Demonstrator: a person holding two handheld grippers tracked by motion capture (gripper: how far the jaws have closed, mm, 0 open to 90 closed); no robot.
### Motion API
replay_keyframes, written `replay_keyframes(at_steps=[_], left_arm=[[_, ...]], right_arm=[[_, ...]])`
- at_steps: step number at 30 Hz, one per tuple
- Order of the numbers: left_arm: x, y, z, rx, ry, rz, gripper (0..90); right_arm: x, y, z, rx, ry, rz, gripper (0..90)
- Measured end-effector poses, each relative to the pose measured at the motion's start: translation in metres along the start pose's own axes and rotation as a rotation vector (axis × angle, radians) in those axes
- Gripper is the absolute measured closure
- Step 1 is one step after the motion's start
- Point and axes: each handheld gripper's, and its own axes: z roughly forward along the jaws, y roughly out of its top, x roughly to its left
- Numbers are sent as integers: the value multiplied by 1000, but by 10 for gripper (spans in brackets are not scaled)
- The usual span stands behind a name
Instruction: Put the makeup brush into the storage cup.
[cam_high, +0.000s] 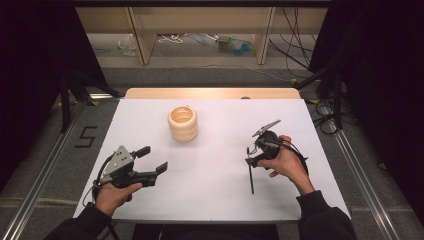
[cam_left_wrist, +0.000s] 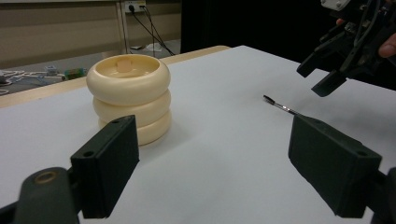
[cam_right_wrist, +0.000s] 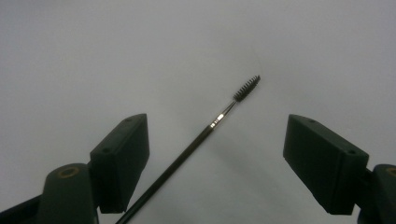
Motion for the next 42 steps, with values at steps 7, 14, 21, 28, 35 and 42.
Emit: replay_keyframes(at_steps=[7,14,21,28,35,42], left_arm=[[-1,1,0,0,0,1,162],[-1,0,0,-1,0,-10,162],[-1,0,0,0,0,1,162],[-1,1,0,-1,-1,7,162],[0,1,0,-1,-3,10,162],[0,1,0,-5,-6,9,162]], right_arm=[[1,5,7,41,-12,-17,243],[2,9,15,90,-4,-10,254],[4,13,23,134,-1,-15,266],[4,14,29,167,-13,-14,262],[5,17,33,200,-28,-26,279],[5,18,38,238,-30,-21,302]])
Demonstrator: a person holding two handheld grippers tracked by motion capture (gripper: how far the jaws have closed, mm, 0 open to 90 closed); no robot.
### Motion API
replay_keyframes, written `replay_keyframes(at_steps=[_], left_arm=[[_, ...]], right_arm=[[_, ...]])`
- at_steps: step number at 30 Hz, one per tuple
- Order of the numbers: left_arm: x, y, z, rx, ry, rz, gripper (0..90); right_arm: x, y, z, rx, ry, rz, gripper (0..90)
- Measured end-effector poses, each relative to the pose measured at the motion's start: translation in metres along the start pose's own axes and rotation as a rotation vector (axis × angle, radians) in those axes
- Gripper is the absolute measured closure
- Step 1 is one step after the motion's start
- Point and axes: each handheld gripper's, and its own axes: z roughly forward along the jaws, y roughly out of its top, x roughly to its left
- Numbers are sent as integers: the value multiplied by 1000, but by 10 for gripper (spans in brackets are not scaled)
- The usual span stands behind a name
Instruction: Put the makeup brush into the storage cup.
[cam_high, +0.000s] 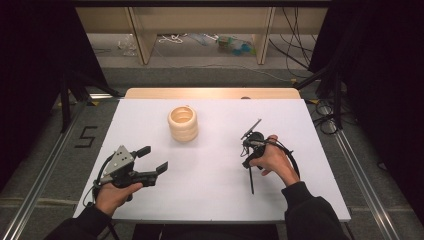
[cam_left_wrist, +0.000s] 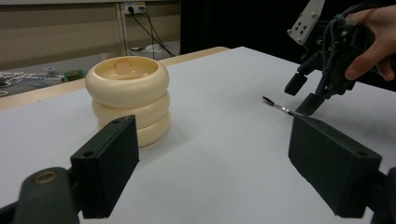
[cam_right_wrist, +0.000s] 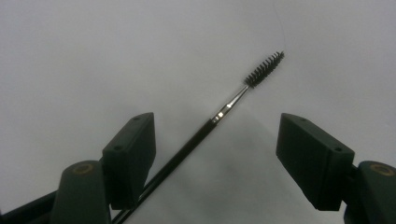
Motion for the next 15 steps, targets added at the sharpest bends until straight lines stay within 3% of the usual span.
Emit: replay_keyframes(at_steps=[15], left_arm=[[0,0,0,4,2,-1,162]], right_arm=[[1,2,9,59,15,-5,351]])
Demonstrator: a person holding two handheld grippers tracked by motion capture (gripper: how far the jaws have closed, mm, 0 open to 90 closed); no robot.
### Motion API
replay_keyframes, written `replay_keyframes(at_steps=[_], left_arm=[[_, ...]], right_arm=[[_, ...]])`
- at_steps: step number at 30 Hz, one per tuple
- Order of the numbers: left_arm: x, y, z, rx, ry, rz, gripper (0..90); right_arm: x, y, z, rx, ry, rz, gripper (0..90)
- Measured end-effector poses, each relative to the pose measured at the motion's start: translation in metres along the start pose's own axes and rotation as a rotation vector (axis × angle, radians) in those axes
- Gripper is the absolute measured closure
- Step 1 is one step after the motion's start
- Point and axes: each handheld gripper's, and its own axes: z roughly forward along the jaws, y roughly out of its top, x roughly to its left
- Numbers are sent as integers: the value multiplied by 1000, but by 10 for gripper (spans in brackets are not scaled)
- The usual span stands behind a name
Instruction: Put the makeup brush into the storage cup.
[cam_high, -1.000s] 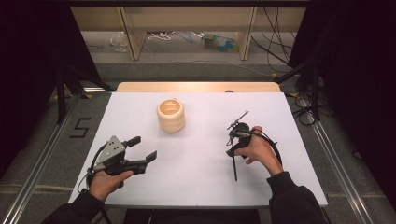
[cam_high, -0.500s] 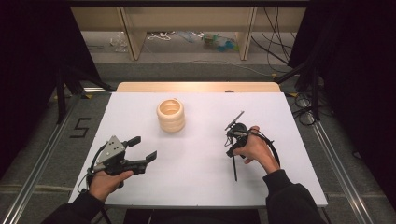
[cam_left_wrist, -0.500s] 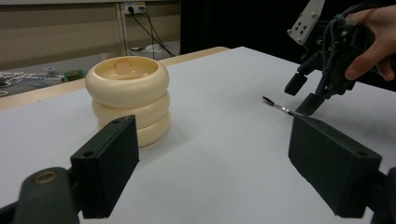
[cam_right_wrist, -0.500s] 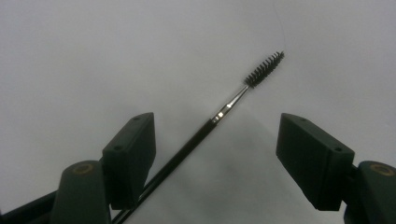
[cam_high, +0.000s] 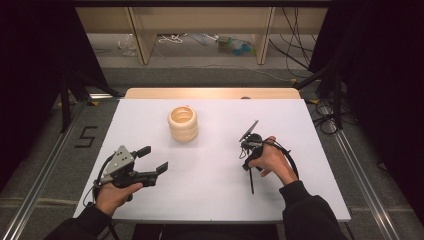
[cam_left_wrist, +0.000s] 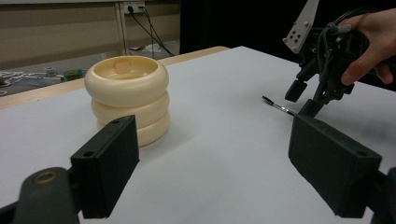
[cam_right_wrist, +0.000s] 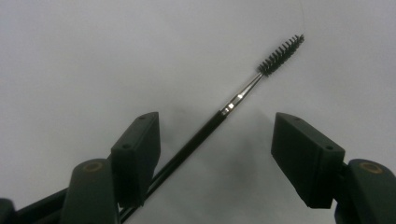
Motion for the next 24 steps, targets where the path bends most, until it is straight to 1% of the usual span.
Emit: replay_keyframes(at_steps=[1,2,5,6,7,8,11,12,15,16,17,18,20,21,23,24], left_arm=[[0,0,0,-2,0,-1,162],[0,0,0,-2,0,1,162],[0,0,0,-3,0,1,162],[0,0,0,-3,0,1,162],[0,0,0,-3,0,2,162],[0,0,0,-3,0,1,162],[0,0,-1,-4,1,1,162],[0,0,-1,-5,1,1,162],[1,1,0,-4,-2,5,162],[0,0,0,-3,1,1,162],[0,0,0,-3,1,1,163],[0,0,0,-3,1,1,164],[0,0,0,-2,0,2,164],[0,0,0,-3,0,2,164],[0,1,-1,-5,0,-4,164],[0,1,-1,-5,1,-2,164]], right_arm=[[0,0,1,12,9,5,360],[1,1,1,13,11,9,368],[1,1,2,11,13,-3,387],[2,1,2,28,25,5,409],[2,1,2,29,27,-3,417],[3,1,2,33,29,4,428],[2,0,4,29,37,-2,451],[2,0,4,36,41,6,461],[3,0,4,46,40,14,473],[3,0,4,47,38,16,479],[2,1,4,43,32,2,487],[3,1,4,48,29,14,494],[4,1,3,50,26,13,502],[3,1,4,45,18,-12,506],[4,1,4,50,18,-3,511],[4,1,4,49,20,-16,526]])
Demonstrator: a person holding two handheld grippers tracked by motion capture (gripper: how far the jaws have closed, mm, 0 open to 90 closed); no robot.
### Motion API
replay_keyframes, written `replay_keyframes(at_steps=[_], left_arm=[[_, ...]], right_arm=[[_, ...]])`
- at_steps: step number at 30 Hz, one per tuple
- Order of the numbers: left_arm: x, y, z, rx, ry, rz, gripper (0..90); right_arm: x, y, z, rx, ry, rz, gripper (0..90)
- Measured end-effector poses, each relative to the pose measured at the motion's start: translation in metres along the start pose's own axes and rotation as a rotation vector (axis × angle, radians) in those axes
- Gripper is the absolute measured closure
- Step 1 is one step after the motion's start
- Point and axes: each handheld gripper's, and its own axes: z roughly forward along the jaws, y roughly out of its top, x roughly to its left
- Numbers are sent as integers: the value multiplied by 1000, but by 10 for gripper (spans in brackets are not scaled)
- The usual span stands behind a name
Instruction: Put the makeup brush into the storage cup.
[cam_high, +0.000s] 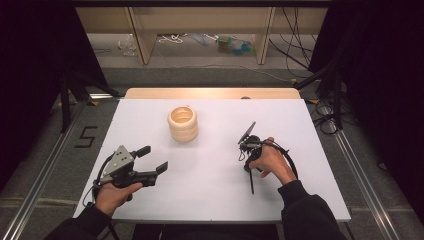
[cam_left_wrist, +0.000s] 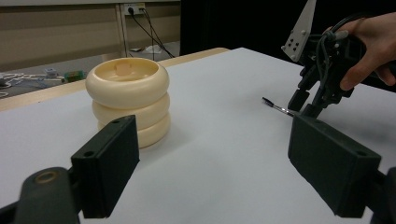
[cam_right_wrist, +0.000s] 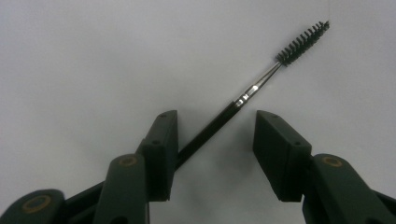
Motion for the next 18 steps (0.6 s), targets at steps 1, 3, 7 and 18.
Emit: replay_keyframes(at_steps=[1,3,7,18], left_arm=[[0,0,0,0,0,0,164],[0,0,0,0,0,-2,164],[0,0,0,0,-1,-2,164],[0,0,0,-3,1,-3,164]], right_arm=[[0,0,0,0,0,0,526],[2,1,-1,12,1,3,553],[2,1,-1,15,10,-1,605],[0,1,-2,29,16,-9,692]])
